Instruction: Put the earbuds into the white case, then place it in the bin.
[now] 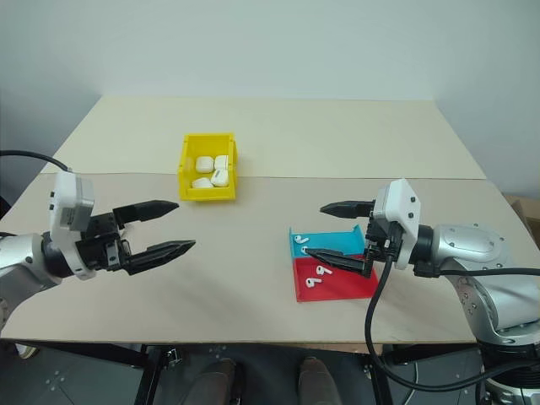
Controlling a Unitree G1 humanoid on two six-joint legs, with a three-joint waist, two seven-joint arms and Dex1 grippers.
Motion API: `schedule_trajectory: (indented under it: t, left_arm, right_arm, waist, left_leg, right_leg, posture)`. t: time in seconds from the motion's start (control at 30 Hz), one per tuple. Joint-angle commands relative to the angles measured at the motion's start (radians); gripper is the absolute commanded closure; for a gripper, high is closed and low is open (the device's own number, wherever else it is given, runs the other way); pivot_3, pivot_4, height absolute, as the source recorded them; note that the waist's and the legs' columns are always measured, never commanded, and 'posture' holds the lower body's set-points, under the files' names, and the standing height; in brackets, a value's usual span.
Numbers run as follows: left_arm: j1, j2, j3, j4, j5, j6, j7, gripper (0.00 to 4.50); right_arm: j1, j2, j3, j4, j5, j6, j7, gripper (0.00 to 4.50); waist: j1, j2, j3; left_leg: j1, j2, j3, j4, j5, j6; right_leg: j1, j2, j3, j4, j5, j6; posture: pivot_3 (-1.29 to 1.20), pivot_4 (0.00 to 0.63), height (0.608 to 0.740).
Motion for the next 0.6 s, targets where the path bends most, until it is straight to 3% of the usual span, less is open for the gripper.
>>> schedule_trajectory:
  t: [0.03,0.23,0.4,0.47,0.53,0.6]
  left_arm:
    - [0.008,0.025,0.019,-0.014,0.005,-0.015,0.0,0.0]
    - [0.016,0.068,0.019,-0.027,0.021,0.017,0.051,0.0]
    - [0.059,0.143,-0.009,-0.102,0.255,0.003,0.206,0.0]
    - [0.049,0.205,0.004,-0.083,0.246,0.072,0.192,0.0]
    - [-0.042,0.32,-0.023,-0.035,0.163,0.363,0.23,0.0]
    - [-0.151,0.369,-0.056,0.02,0.1,0.621,0.262,0.0]
  right_arm:
    - [-0.018,0.0,-0.009,-0.015,0.01,-0.024,0.007,0.01]
    - [-0.024,0.006,-0.013,-0.006,0.015,-0.016,0.001,0.01]
    - [-0.046,0.016,-0.001,0.018,0.01,-0.016,-0.003,0.01]
    - [-0.06,0.019,0.006,0.028,0.003,-0.016,-0.004,0.01]
    - [-0.063,0.006,-0.003,0.024,0.017,0.0,0.004,0.01]
    - [-0.057,-0.003,-0.011,0.017,0.027,0.007,0.01,0.01]
  waist:
    - [0.0,0.0,0.0]
    - [0.001,0.0,0.0]
    - [-0.001,-0.001,0.0]
    - [-0.001,-0.002,0.001]
    - [0.0,-0.003,0.002]
    - [0.003,-0.003,0.002]
  left_leg:
    - [0.0,0.0,0.0,0.0,0.0,0.0]
    - [0.0,0.0,0.0,0.0,0.0,0.0]
    - [0.0,0.0,0.0,-0.001,0.0,0.0]
    - [0.0,0.001,0.0,-0.001,0.0,0.0]
    - [0.001,0.001,0.001,-0.001,0.0,0.0]
    - [0.0,0.001,0.001,-0.001,0.0,0.0]
  right_leg:
    - [0.0,0.0,0.0,0.0,0.0,0.0]
    - [0.0,0.0,0.0,0.0,0.0,0.0]
    - [0.0,0.0,0.0,-0.001,0.0,0.0]
    - [0.0,0.001,0.0,0.0,0.0,0.0]
    - [0.0,0.0,0.0,0.0,0.0,-0.001]
    - [-0.001,0.001,-0.001,-0.001,-0.002,0.001]
  posture:
    - [0.0,0.15,0.74]
    - [0.0,0.15,0.74]
    - [0.0,0.15,0.74]
    - [0.0,0.15,0.74]
    - [0.0,0.15,0.74]
    - [0.0,0.15,0.74]
